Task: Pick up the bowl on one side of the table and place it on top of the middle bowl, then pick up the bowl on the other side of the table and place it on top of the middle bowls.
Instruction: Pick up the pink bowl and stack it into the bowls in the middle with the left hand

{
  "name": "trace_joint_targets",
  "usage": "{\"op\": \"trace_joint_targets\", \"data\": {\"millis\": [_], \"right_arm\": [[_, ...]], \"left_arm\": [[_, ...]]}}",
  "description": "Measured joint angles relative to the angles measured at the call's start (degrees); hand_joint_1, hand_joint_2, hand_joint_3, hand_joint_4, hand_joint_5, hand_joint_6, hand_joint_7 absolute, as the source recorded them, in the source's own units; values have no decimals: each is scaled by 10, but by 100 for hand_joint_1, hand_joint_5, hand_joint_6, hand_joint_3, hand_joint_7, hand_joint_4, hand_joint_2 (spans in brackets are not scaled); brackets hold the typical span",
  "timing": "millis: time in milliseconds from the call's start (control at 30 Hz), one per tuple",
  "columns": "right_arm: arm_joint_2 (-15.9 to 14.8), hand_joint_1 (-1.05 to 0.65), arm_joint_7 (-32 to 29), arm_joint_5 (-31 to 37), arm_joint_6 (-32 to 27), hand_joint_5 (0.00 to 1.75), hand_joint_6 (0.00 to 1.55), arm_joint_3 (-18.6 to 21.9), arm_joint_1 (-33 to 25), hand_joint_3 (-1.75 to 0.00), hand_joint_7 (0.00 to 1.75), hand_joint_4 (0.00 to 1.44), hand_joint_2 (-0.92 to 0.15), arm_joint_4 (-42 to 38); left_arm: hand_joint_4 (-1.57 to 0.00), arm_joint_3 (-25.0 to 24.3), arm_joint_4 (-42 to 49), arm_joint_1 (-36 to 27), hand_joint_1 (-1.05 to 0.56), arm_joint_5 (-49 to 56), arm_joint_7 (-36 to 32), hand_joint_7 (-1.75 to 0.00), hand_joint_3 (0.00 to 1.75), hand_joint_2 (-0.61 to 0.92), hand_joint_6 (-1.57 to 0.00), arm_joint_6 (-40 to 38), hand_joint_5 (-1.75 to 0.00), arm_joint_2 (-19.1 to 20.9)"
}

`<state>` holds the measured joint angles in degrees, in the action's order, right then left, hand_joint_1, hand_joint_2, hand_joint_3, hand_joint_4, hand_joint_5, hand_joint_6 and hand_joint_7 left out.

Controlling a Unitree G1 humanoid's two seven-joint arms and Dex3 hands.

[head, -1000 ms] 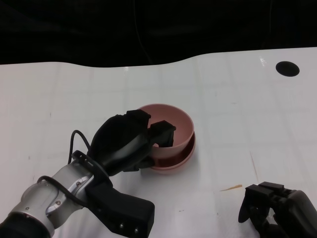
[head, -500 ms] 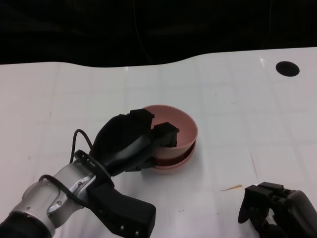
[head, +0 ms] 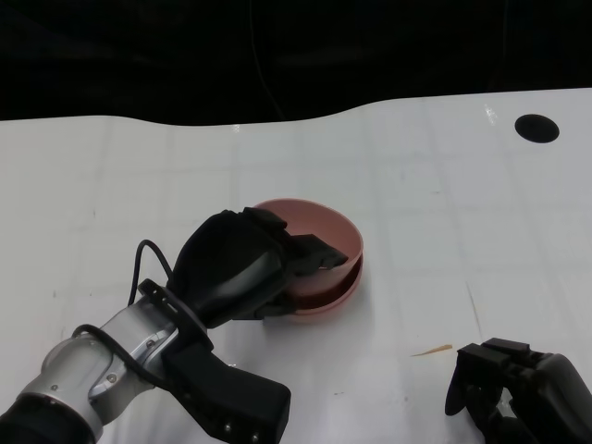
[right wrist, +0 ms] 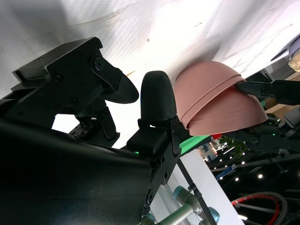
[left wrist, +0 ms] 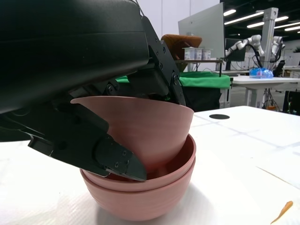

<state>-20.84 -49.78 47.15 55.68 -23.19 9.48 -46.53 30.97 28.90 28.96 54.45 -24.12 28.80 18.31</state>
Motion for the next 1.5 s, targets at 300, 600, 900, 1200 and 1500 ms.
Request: {"op": "trace_joint_targets", "data": {"millis": [300,600,900,1200,1500], "right_arm": [[0,-9,2,-1,0,175,64,0,0,-114,163,77,-58,0],[0,-9,14,-1,0,175,64,0,0,-111,163,77,-59,0],[0,-10,13,-1,0,175,65,0,0,-111,162,78,-59,0],[0,-10,13,-1,1,175,65,1,0,-111,162,77,-60,-1],[-1,-9,17,-4,5,175,66,2,0,-112,163,78,-59,-1]], "left_arm": [[-55,3,-9,0,-95,-8,23,0,43,92,-66,-12,0,4],[-43,-1,-25,-5,-105,-31,46,0,42,92,-56,-18,0,4],[-41,-9,-29,-14,-105,-37,50,0,39,92,-52,-18,0,4],[-41,-39,-60,-54,-105,-131,123,-1,39,92,-50,-11,-1,4],[-57,-93,-158,-122,-95,-306,268,-2,36,92,-55,-28,-7,0]]}}
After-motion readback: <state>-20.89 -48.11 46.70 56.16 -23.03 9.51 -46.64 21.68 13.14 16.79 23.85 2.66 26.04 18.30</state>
